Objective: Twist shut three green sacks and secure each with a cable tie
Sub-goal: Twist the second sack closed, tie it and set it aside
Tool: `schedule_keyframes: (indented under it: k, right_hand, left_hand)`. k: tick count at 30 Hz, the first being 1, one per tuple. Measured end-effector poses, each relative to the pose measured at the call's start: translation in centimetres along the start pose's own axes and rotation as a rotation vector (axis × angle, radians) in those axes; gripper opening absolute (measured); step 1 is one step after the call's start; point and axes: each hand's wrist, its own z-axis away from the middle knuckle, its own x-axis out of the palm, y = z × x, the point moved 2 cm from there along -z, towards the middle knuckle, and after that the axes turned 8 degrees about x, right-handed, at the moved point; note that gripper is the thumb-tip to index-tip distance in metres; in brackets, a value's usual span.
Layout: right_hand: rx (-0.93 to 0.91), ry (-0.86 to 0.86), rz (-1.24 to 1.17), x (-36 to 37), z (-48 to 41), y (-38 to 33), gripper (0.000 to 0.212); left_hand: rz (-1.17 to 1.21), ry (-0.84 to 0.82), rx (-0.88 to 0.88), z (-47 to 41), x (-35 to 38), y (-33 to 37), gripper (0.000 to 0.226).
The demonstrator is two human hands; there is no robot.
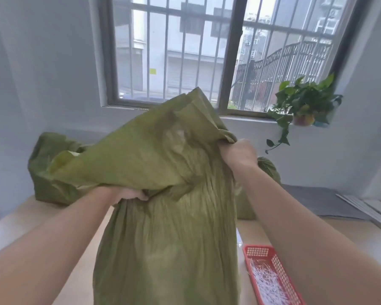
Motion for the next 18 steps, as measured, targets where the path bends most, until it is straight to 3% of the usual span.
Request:
schedule_keyframes:
  k: [6, 11, 13, 15, 18]
  right_hand:
    - [0.044, 0.184, -0.205, -1.7, -2.1, 2.1, 0.036]
    - [0.304, 0.162, -0.552, -1.7, -3.0, 4.5, 0.094]
    - [0.368, 0.135, -0.591, -2.2, -3.1, 4.8, 0.102]
    - [0.371, 0.102, -0.611, -2.3, -2.7, 4.8, 0.1]
    - [0.231, 0.015, -0.654, -1.1, -2.1, 5.8, 0.13]
  left_hand:
    - [0.246, 0.142, 0.117, 4.4, -2.3, 2.6, 0.025]
    - [0.487, 0.209, 0.17, 4.9, -3.8, 1.1, 0.027]
    - [0.556, 0.201, 0.202, 5.1, -3.8, 0.9, 0.026]
    - [0.606, 0.16, 0.231, 5.7, -3.4, 1.2, 0.026]
    - [0.702, 0.164, 0.281, 6.0, -2.5, 2.0, 0.033]
